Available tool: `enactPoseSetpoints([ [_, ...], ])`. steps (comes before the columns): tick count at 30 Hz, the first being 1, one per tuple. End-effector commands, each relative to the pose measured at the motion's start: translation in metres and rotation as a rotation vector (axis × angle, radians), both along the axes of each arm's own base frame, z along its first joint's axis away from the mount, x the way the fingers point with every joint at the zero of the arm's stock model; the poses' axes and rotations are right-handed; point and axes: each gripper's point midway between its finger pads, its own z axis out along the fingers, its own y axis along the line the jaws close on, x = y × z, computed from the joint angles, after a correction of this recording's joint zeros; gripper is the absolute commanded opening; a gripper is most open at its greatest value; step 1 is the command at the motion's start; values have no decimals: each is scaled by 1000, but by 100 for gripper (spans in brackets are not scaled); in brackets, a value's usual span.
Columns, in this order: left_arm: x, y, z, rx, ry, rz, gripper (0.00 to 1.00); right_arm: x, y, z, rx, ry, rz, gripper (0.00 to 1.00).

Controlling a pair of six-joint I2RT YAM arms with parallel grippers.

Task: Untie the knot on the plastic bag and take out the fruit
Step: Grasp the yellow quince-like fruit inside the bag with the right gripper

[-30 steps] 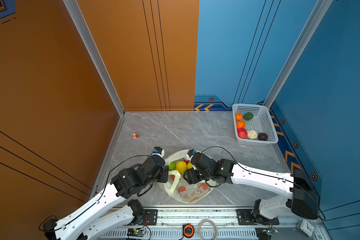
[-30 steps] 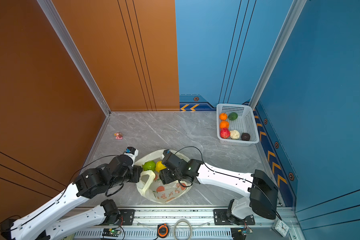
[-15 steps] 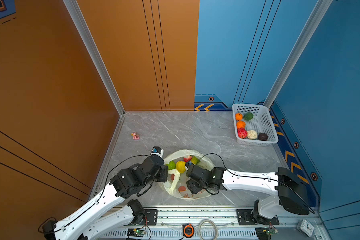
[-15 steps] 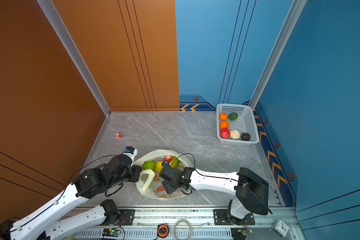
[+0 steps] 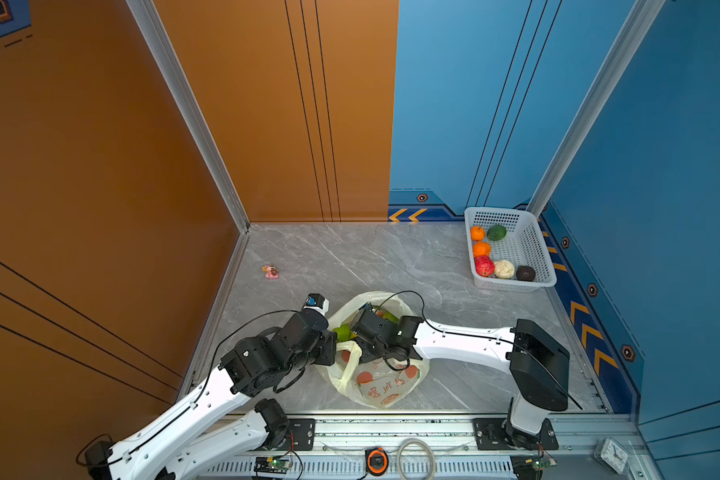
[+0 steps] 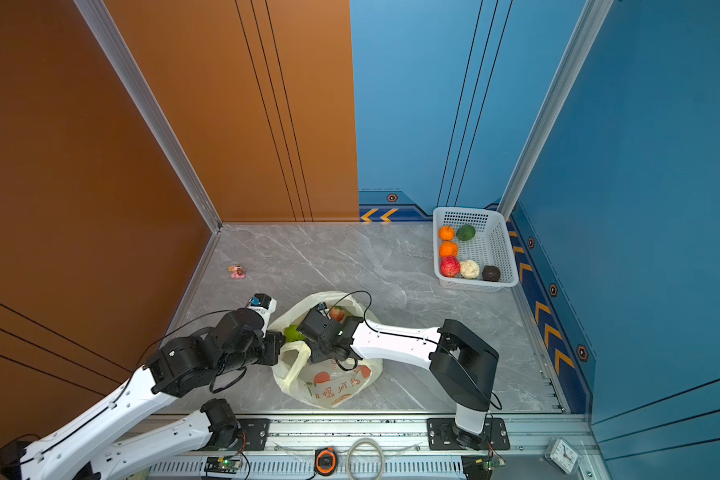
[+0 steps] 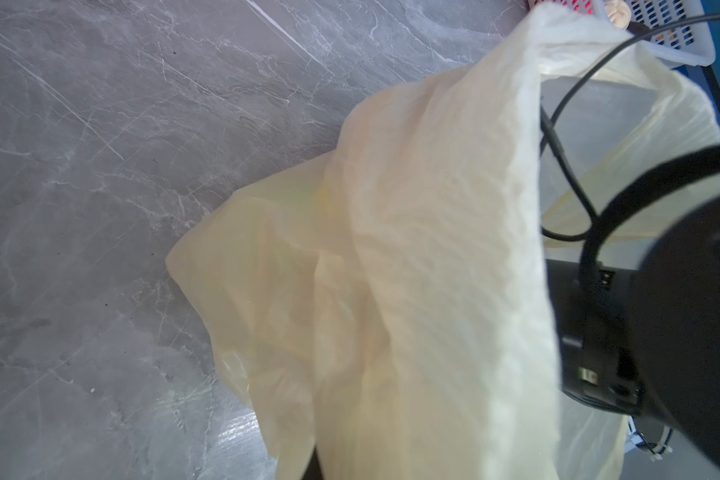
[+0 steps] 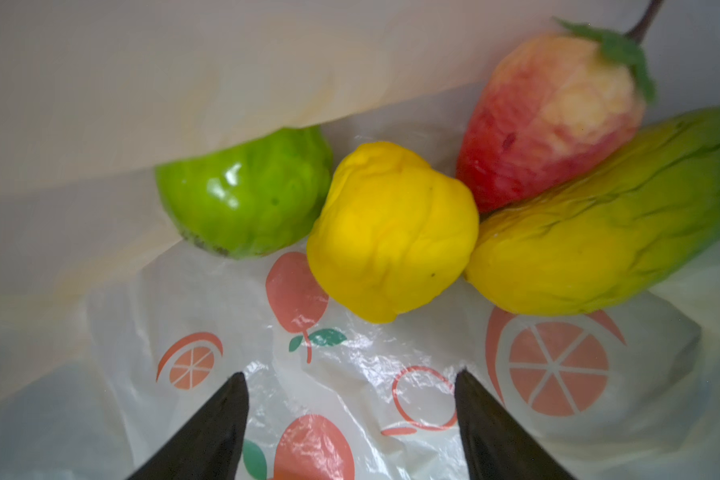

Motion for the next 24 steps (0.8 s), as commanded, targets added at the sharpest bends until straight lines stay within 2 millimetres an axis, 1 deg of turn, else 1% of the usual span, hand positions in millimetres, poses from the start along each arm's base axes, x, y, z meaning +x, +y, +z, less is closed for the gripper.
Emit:
enactPoseSetpoints([
  [1, 1, -5, 6, -25, -6, -20, 0, 25, 2, -3, 67, -4, -178, 80],
  [6, -1, -7, 2, -26, 8, -29, 0, 43, 7, -11, 188, 5, -306, 82],
  [10, -2, -7, 2, -29, 10, -33, 0, 51, 17, -13, 279, 22, -341, 83],
  [13, -2, -7, 2, -31, 10, -32, 0, 53, 25, -17, 283, 32, -338, 83],
  [16, -3, -7, 1, -33, 14, -34, 0, 54, 24, -23, 259, 24, -350, 82],
  [19, -3, -7, 1, -35, 14, -36, 0, 56, 17, -34, 219, 32, -372, 78],
  [21, -3, -7, 0, -33, 14, -34, 0, 55, 12, -40, 205, 35, -384, 68],
  [24, -3, -7, 1, -33, 13, -35, 0, 54, 9, -40, 203, 29, -386, 59],
])
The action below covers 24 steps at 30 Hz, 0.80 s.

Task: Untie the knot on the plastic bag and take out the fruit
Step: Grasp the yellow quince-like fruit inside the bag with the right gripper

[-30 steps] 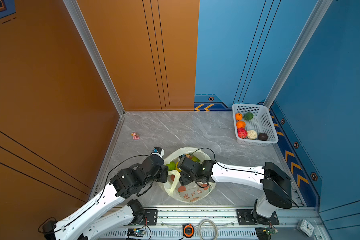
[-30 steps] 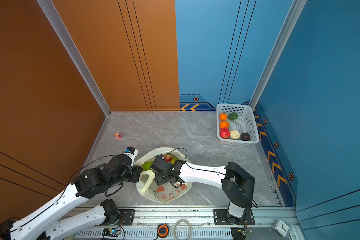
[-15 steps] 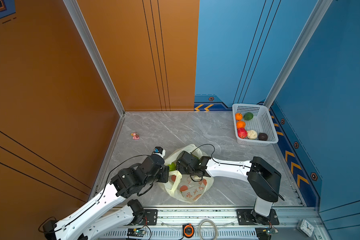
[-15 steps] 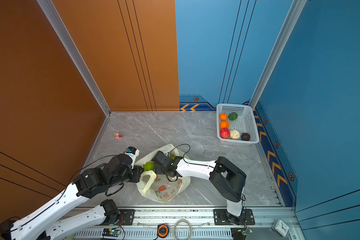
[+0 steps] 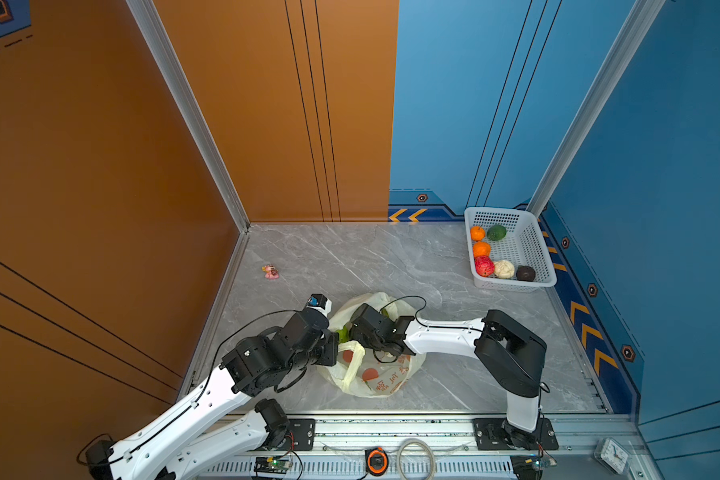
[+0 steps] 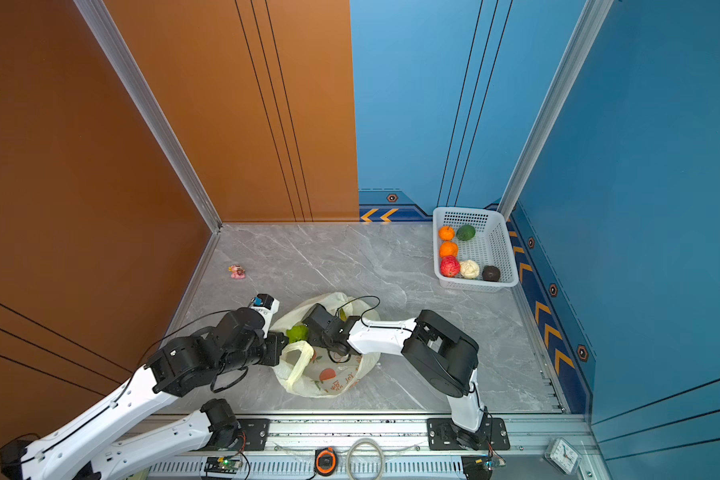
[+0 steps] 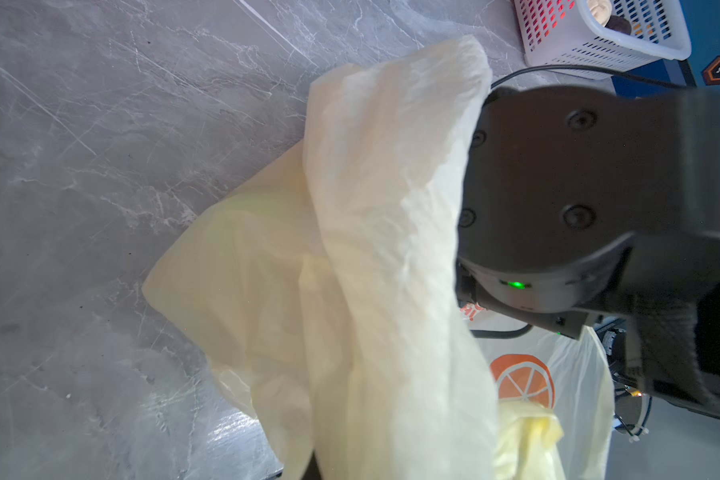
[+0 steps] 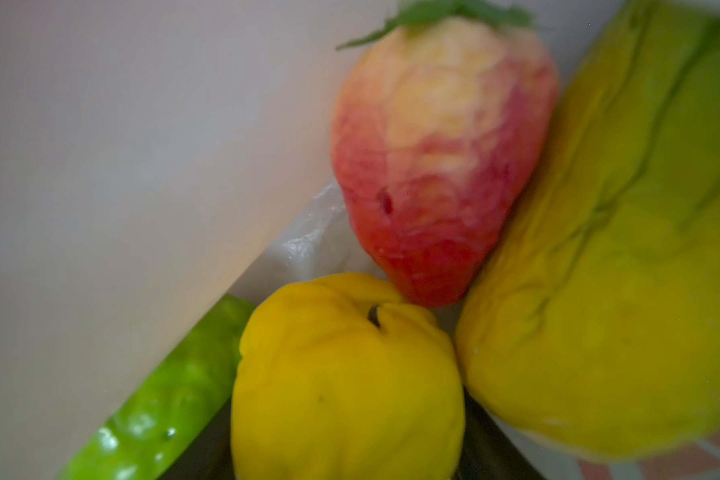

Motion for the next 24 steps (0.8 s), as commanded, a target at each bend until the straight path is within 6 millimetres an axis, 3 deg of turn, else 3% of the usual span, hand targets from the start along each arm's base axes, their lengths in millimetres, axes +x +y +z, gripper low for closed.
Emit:
enactPoseSetpoints([
  [1, -1, 0, 1, -11, -5, -11, 0, 5, -10, -2, -25, -17, -41, 56],
  [8, 0, 3, 3, -10, -20, 2, 0, -6, -14, 14, -12, -20, 17, 45],
  [20, 3, 5, 8, -12, -36, 17, 0, -49, -19, 39, 19, 54, 230, 43],
  [24, 4, 5, 9, -9, -43, 16, 0, -59, -17, 56, 24, 45, 300, 43],
])
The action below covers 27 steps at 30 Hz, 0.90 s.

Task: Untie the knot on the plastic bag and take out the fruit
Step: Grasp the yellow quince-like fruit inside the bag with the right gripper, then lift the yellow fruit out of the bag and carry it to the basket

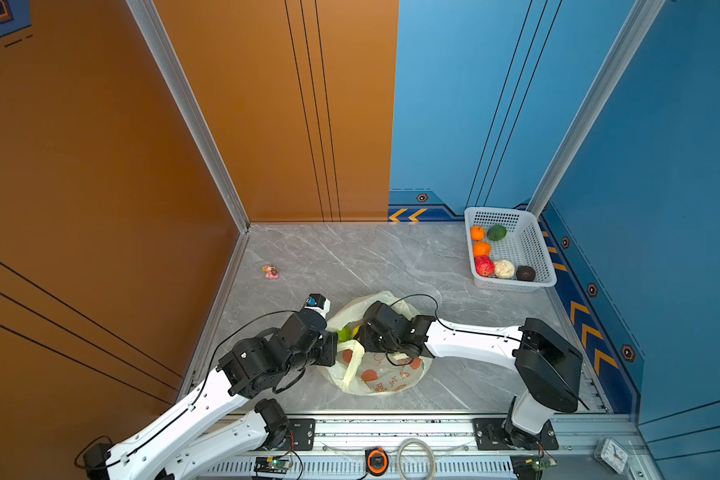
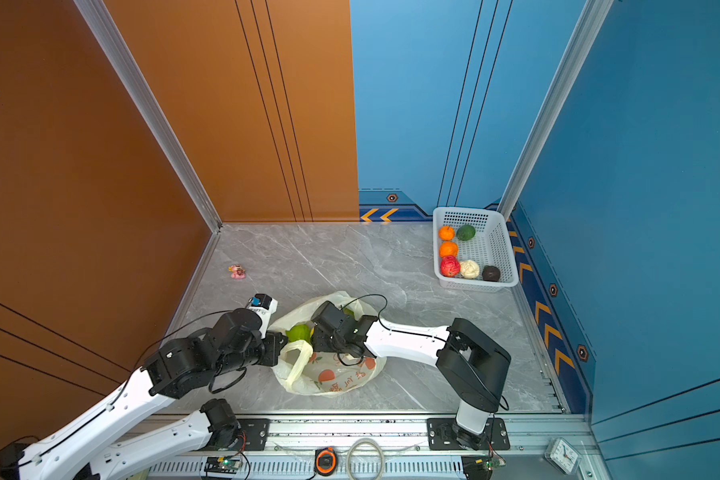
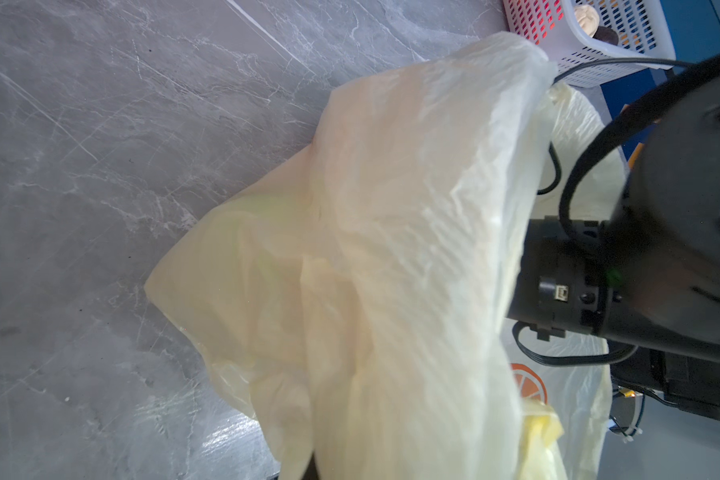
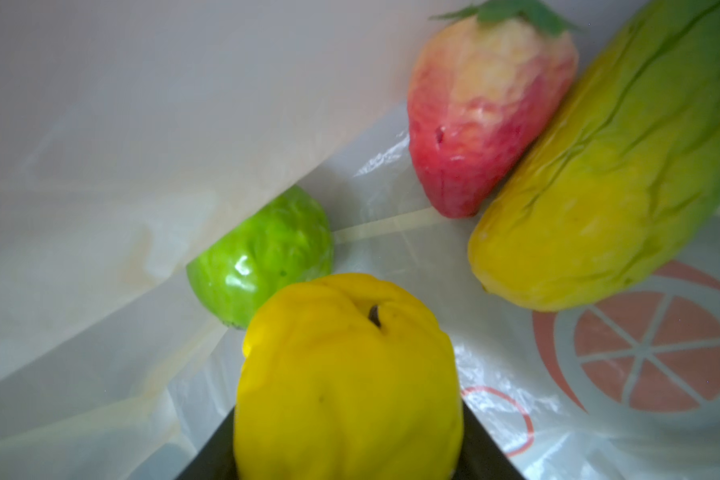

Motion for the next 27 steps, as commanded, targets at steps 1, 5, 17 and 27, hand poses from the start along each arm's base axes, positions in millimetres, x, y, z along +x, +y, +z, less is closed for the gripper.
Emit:
enactPoseSetpoints([
  [1, 4, 4, 5, 6, -27, 15, 0, -19, -4, 15, -24, 6, 104, 43],
  [5, 5, 4, 5, 8, -29, 17, 0, -29, -4, 34, -29, -8, 150, 43],
  [17, 7, 4, 9, 14, -41, 16, 0, -62, -23, 86, -51, -22, 251, 42],
  [27, 8, 5, 10, 17, -47, 18, 0, -54, -45, 151, 10, -92, 197, 42],
])
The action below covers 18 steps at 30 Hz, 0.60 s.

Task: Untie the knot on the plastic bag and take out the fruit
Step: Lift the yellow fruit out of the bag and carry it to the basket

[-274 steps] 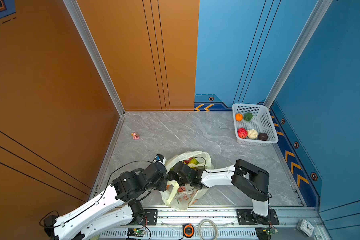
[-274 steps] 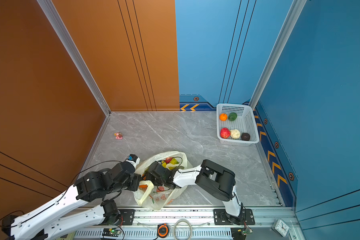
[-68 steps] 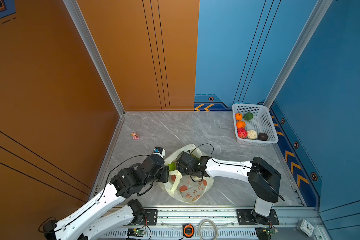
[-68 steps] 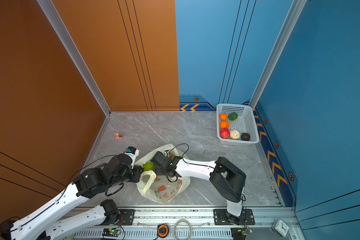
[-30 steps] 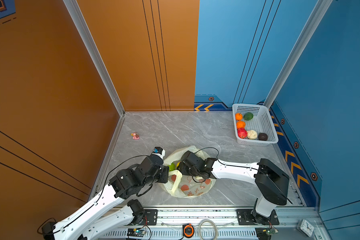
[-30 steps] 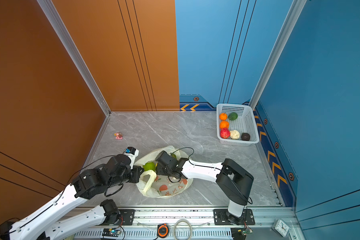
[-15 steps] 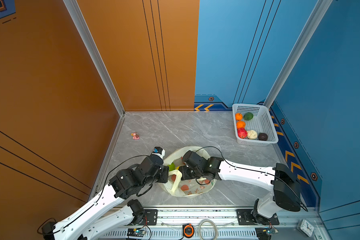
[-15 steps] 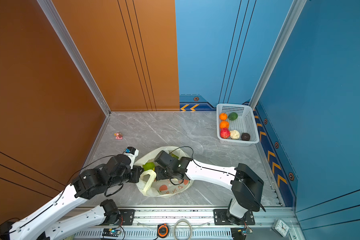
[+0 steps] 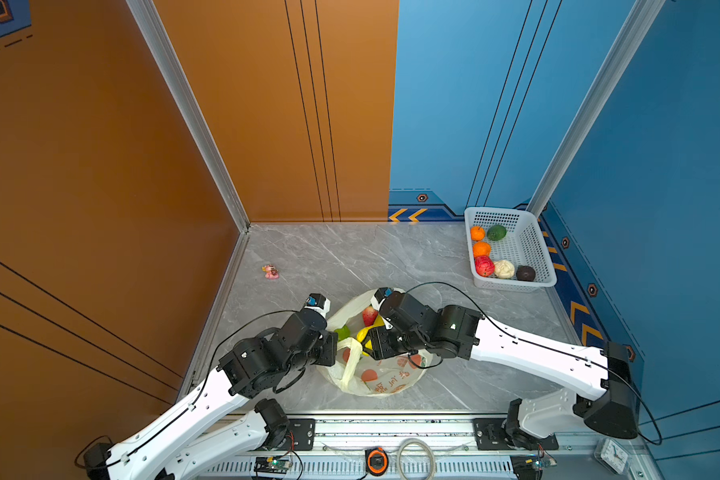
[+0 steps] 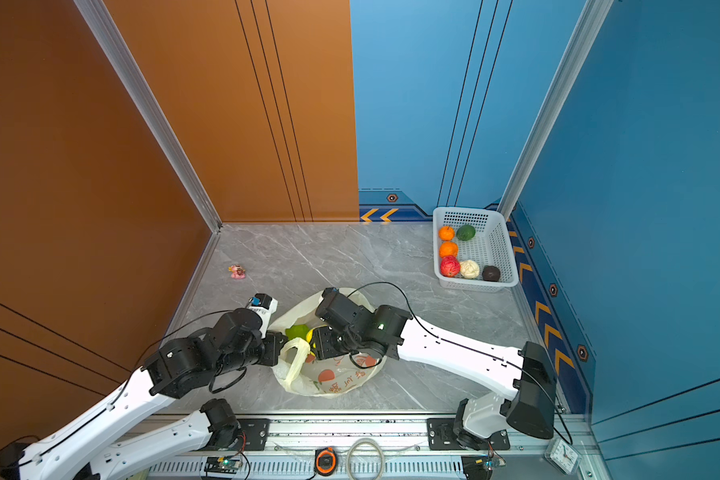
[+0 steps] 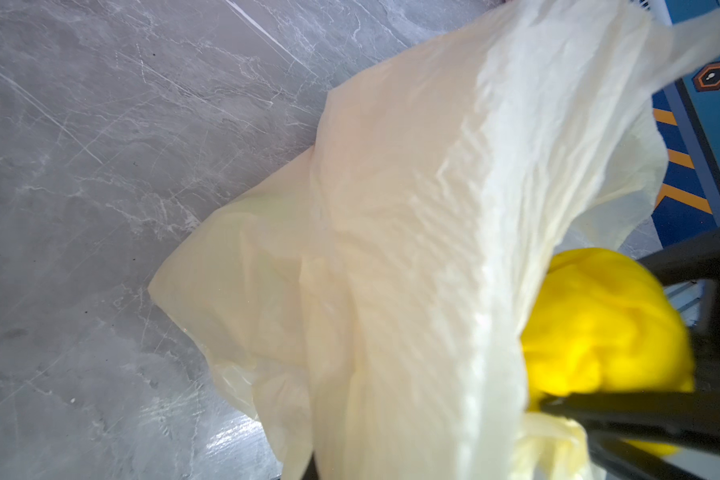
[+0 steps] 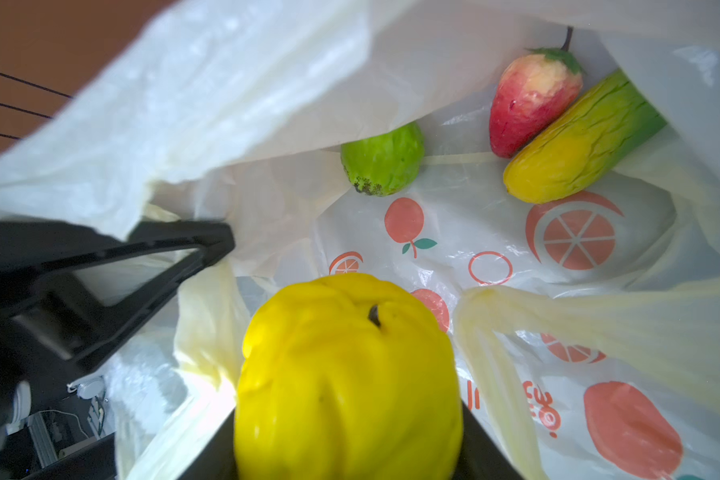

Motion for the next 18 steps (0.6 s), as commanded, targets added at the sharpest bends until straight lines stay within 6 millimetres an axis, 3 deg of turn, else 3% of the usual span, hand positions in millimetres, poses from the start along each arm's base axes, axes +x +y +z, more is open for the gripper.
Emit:
enactPoseSetpoints([
  [1, 7, 4, 11, 8, -42, 16, 0, 7, -21, 23, -2, -29, -35, 42],
  [9, 8, 4, 13, 5, -48, 15, 0, 54, -69, 53, 65, -59, -167, 42],
  [13, 7, 2, 14, 3, -47, 4, 0, 87, -110, 59, 67, -76, -255, 41],
  [18, 8, 1, 14, 4, -45, 4, 0, 139, -177, 61, 58, -97, -427, 41],
])
